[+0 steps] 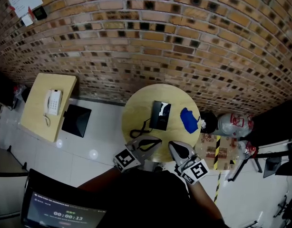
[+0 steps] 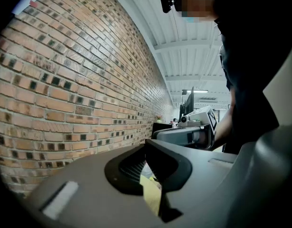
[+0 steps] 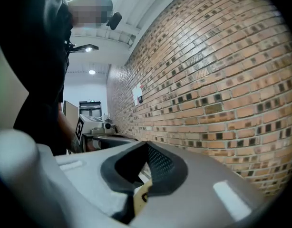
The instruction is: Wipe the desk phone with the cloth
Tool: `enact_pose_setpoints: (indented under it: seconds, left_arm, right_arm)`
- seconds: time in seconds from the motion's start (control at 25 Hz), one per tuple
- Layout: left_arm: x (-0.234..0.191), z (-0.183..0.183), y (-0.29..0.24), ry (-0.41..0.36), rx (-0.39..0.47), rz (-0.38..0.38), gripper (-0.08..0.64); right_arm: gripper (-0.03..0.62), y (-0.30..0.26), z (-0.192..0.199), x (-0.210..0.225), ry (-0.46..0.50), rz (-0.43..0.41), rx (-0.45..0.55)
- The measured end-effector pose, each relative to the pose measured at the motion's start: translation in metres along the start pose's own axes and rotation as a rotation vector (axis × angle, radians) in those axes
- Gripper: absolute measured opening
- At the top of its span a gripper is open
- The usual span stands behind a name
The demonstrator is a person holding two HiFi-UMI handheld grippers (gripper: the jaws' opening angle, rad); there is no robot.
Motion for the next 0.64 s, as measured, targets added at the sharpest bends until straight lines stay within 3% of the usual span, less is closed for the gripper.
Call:
enact_pose_setpoints:
  seconds: [0.64]
  left_arm:
    - [-0.0025,-0.0027,0.0023,-0.004,-0.008,-0.006,-0.012]
  right_arm:
    - [0.0,-0.0068,-0.0046,0.004,-0.014,-0.027,0.0]
Point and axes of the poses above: the fingertips, and each gripper's own axes: y backward along the fingers, x to its right, z out of its underside, the point moved 10 cm from there along y, backward along the fingers, and after that the axes turned 13 degrees about -x, right-handed, at the moved point
